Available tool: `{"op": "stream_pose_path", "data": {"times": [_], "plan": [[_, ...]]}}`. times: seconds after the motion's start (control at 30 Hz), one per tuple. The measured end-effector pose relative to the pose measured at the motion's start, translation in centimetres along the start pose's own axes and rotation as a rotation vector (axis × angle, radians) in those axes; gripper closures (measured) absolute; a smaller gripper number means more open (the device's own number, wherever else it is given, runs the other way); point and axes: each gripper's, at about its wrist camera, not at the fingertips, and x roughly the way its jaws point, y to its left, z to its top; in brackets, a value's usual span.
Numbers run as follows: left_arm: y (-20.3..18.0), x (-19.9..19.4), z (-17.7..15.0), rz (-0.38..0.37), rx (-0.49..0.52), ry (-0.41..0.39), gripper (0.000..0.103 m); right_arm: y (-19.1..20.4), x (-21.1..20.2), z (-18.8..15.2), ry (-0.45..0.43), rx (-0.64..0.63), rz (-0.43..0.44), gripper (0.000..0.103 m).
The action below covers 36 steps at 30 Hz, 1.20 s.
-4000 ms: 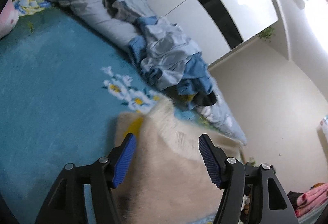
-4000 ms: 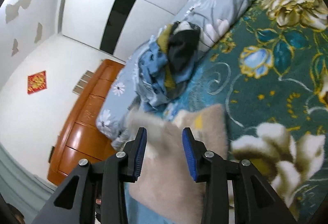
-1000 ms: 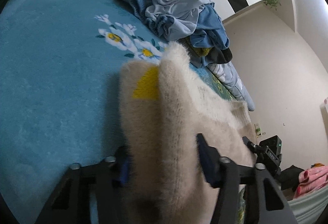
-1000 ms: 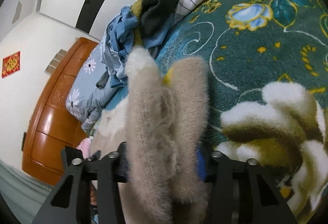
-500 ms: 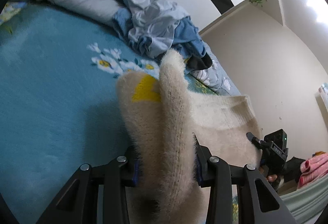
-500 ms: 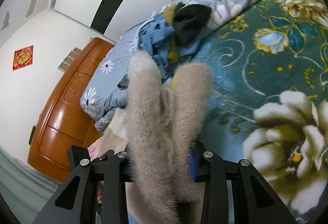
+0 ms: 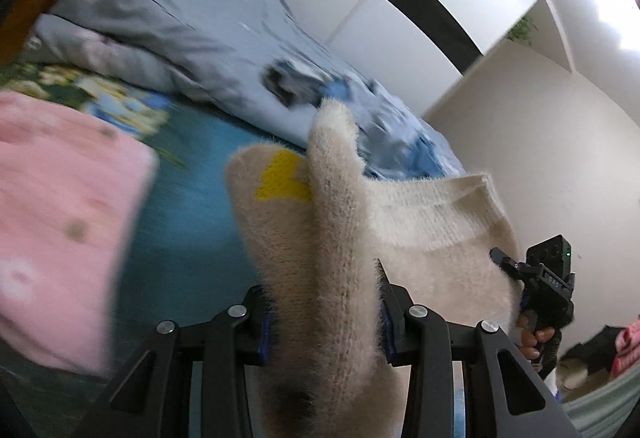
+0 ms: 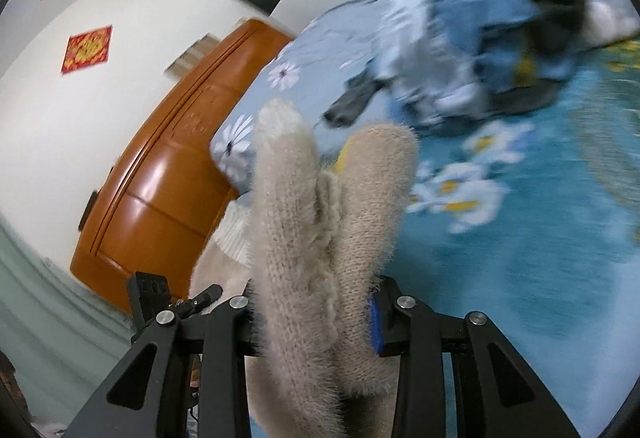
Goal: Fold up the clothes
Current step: 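Carry the folded sweater with both grippers toward the pink blanket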
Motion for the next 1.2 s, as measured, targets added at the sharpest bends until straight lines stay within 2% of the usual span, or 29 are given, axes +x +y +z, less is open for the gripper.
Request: {"op": "stream_pose_path", "data": {"times": [0.3, 0.5, 0.7, 0.9, 1.0, 1.2], "plan": [[9.8, -7.7, 5.1, 0.135, -0.018, -0.079, 0.062, 8.3, 13.2, 0.5, 0.089, -0.066, 0.087, 0.067], [15.9, -12.1, 8.2, 0.244, 0.006, -0.089, 0.062, 12.2, 21.7, -0.6, 0.146, -0.067, 0.139, 0.067], [20.1, -15.3, 10.3, 0.355, 0.057, -0.091, 0.062, 15.0, 28.9, -2.4, 0.189, -0.072, 0.169, 0.067], [23.9, -16.6, 11.1, 0.385, 0.042, -0.099, 0.062, 15.5, 32.9, -4.1, 0.205, -0.038, 0.207, 0.067], [26.1, -16.0, 10.3, 0.400, 0.021, -0.072, 0.061, 14.5, 34.4, -6.0, 0.246, -0.028, 0.186, 0.067], [29.2, -15.3, 8.5, 0.351, -0.035, -0.081, 0.056, 11.6, 35.2, -8.0, 0.265, 0.025, 0.177, 0.067]]}}
